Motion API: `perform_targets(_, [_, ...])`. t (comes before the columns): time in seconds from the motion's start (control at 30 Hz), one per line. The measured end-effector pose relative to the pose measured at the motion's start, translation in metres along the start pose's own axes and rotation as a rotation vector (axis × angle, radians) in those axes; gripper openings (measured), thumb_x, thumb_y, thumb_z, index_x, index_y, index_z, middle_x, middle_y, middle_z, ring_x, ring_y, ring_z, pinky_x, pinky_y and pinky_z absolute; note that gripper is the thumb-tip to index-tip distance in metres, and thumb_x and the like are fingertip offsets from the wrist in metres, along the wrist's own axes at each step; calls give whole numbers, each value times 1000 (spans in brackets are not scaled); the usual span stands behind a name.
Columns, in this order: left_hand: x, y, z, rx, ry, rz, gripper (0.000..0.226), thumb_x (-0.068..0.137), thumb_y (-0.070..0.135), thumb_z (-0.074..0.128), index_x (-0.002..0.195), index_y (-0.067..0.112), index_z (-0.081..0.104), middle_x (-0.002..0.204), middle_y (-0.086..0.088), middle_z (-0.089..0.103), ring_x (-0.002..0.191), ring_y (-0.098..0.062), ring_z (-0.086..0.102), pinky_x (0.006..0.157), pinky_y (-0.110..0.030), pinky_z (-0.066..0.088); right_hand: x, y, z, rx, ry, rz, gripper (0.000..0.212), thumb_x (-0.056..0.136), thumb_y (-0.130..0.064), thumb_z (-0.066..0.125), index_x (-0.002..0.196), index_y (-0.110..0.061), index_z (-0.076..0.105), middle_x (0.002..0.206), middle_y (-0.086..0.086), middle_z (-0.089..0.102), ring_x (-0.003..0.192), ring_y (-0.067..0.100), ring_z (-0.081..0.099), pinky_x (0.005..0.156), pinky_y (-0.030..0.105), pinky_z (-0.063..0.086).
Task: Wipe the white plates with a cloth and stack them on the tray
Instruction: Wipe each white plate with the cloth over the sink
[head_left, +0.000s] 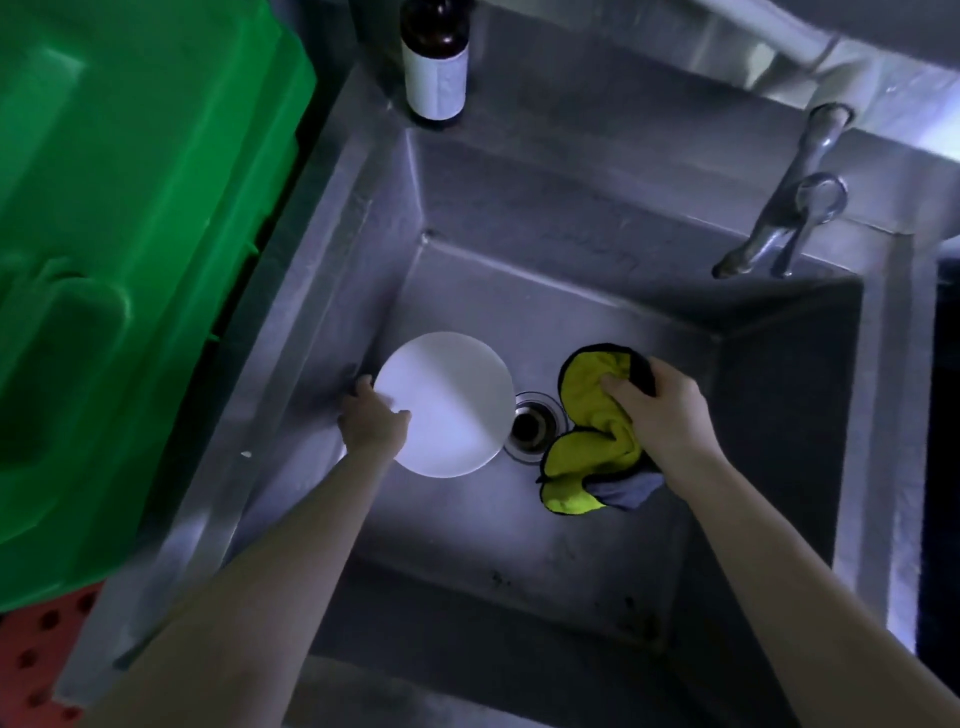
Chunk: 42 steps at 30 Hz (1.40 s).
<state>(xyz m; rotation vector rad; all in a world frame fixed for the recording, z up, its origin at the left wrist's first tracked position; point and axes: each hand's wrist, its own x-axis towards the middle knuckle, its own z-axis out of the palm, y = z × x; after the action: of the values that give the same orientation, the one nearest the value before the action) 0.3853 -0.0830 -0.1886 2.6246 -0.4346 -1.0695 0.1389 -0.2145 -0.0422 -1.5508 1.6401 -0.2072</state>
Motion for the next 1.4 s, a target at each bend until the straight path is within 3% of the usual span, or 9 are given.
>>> perform_targets(0.17, [13,1,-1,-44,-28,-83,66,81,15,82,134,0,45,141,-25,49,128,-42,49,104,-51,46,5,-2,9,-3,-19,36,26,88,-32,66,105,-13,64,98,6,67,93,27,61,80,38,51])
perform_targets(0.4, [6,-5,-2,-126,-82,-118,59,86,10,74,138,0,51,136,-22,57,117,-41,59,94,-47,54,0,1,9,-2,-36,73,25,88,-33,66,104,-14,64,94,3,67,90,24,62,74,33,49])
perform_targets(0.53, [-3,-15,-9,-355,-155,-127,49,88,8,71,134,3,54,130,-18,61,116,-39,59,93,-49,55,-8,1,1,12,-30,81,22,89,-32,66,104,-16,64,94,2,67,91,24,62,74,33,49])
perform_targets(0.73, [-26,-13,-25,-663,-342,-113,55,91,6,69,140,12,47,139,-11,55,126,-40,54,89,-53,57,-27,-4,-24,75,-39,98,24,88,-32,67,101,-12,64,95,7,69,92,27,64,86,48,54])
perform_targets(0.93, [-77,-1,-44,-819,-366,-12,46,96,8,65,139,20,51,140,-6,56,119,-33,57,86,-46,57,-60,-8,-74,210,-4,47,24,87,-31,69,99,-10,65,94,10,71,92,31,67,85,53,54])
perform_targets(1.07, [-136,23,-57,-927,-377,83,24,103,18,56,121,32,62,128,0,67,110,-25,65,98,-53,54,-93,-17,-116,396,66,-37,16,87,-24,70,90,-9,66,88,17,70,87,38,68,77,55,57])
perform_targets(1.17, [-189,47,-61,-1025,-355,137,19,107,31,47,112,35,64,111,8,76,98,-16,73,76,-37,62,-115,-27,-148,616,37,-84,13,89,-22,69,94,-9,68,94,24,69,84,35,67,80,56,55])
perform_targets(1.3, [-257,84,-61,-1138,-349,196,32,105,47,46,126,33,65,117,5,75,105,-19,73,76,-34,63,-148,-45,-170,667,-129,-351,17,87,-33,66,97,-20,71,96,3,69,94,13,61,90,43,49])
perform_targets(1.4, [-296,111,-64,-1199,-370,226,40,106,44,43,133,22,64,126,-10,71,117,-32,67,96,-56,55,-170,-42,-163,25,-89,-839,28,92,-36,61,118,-28,68,128,-9,59,119,8,52,104,25,37])
